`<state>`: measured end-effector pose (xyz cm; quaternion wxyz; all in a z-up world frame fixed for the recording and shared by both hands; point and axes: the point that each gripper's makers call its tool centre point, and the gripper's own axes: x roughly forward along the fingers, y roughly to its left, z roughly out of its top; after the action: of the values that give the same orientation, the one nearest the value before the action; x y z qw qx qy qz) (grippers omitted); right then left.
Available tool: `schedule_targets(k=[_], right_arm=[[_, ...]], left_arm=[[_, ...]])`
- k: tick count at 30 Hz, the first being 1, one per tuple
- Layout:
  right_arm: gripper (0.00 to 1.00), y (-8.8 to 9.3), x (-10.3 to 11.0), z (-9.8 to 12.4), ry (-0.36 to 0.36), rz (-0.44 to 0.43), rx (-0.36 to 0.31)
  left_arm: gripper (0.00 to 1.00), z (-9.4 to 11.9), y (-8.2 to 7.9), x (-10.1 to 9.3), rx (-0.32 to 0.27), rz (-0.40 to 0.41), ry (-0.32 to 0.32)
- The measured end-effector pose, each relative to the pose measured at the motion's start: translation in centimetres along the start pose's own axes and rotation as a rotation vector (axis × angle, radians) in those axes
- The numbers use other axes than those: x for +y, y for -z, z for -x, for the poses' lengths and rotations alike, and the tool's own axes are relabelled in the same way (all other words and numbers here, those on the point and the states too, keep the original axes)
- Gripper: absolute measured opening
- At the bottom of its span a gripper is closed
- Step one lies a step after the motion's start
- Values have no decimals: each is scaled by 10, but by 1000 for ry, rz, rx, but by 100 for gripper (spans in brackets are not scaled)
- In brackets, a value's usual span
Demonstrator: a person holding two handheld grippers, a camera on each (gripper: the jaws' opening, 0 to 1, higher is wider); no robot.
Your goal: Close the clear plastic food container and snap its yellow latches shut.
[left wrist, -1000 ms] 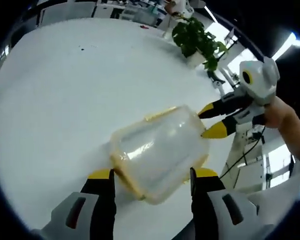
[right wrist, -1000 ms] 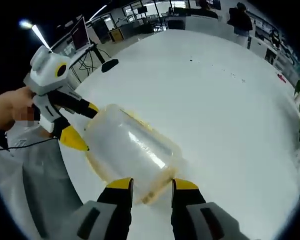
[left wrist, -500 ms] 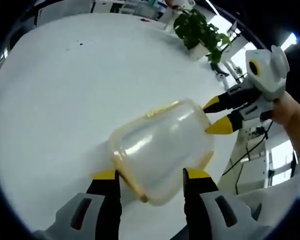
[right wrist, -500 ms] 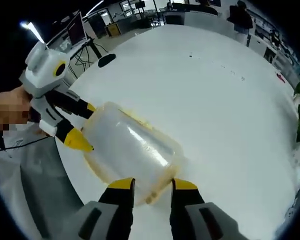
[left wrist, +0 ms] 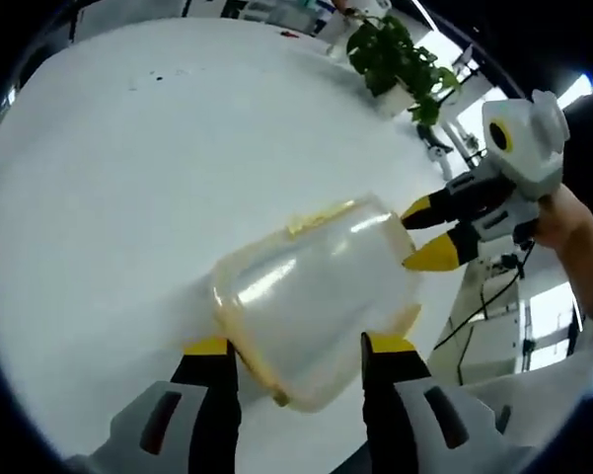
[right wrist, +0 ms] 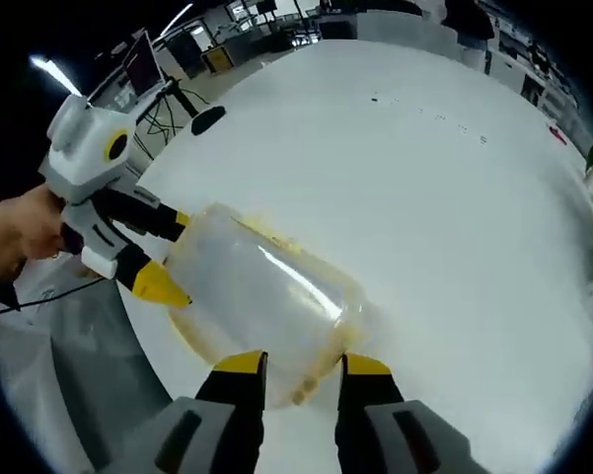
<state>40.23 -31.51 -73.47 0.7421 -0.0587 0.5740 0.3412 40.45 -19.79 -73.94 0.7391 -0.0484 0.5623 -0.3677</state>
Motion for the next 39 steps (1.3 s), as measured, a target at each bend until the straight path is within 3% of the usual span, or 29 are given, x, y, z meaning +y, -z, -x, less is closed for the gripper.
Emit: schedule_targets(k=[9, 16, 20, 23, 28, 30, 34, 37, 39], right_arm=[[27, 2, -2, 3, -14, -37, -25], [29, 3, -3, 4, -18, -6, -35], [29, 3, -3, 4, -9, 36, -32], [29, 5, -2, 4, -10, 42, -21], [32, 3, -9, 8, 18, 91, -25], [34, 2, -14, 11, 45, 108, -35], [33, 0, -14, 17, 41, 150, -49], [37, -6, -7, 20, 23, 289, -74], [37, -6, -7, 22, 40, 355, -71]], left_arm=[[49, 1, 1, 7, 9, 0, 17], [50, -2, 1, 5, 8, -6, 13], [57, 0, 1, 14, 11, -44, -15], [54, 3, 5, 14, 26, -46, -6], [57, 10, 2, 17, 18, -178, -50], [61, 10, -1, 13, 1, -191, -48], [59, 14, -2, 11, 10, -357, -61], [59, 16, -8, 7, -14, -481, -51], [56, 18, -10, 4, -27, -520, -43]])
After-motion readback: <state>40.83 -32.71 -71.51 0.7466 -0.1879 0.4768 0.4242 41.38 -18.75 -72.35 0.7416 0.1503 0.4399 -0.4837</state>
